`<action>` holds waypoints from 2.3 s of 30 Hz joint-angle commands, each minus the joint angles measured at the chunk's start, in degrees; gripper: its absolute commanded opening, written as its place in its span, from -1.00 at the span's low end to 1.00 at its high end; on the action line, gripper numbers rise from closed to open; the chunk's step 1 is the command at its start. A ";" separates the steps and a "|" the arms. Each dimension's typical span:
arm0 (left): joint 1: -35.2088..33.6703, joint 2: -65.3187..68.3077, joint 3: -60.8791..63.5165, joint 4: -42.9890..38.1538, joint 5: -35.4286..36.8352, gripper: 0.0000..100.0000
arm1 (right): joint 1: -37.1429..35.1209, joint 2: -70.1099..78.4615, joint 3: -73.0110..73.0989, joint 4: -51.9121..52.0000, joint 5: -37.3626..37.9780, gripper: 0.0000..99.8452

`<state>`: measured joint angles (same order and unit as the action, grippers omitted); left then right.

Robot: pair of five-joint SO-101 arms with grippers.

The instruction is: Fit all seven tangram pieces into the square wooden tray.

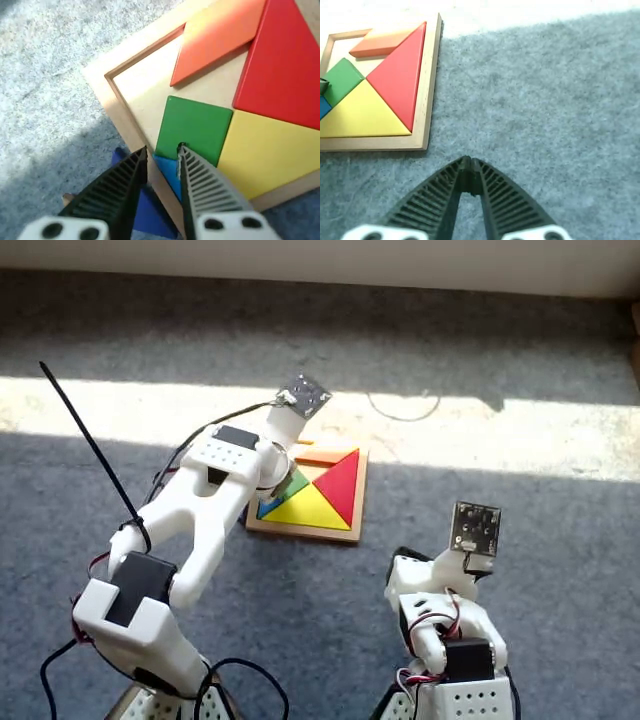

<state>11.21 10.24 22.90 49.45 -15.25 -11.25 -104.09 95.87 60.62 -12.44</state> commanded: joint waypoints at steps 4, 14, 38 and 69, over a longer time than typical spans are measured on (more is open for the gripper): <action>-1.98 -4.09 -4.00 8.35 -0.18 -0.77 | 0.66 -0.75 6.20 0.40 0.70 -0.99; -12.88 -18.15 -8.22 19.25 1.85 -0.46 | 0.75 -0.75 6.20 0.40 0.70 -0.99; -23.43 16.48 -24.13 20.04 -6.68 -0.46 | 0.75 -0.75 6.20 0.40 0.70 -0.99; -17.36 20.79 -29.93 24.09 -3.87 -0.77 | 0.75 -0.75 6.20 0.40 0.70 -0.99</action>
<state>-7.60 31.16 -4.97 73.54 -19.82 -11.25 -104.09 95.87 60.62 -12.44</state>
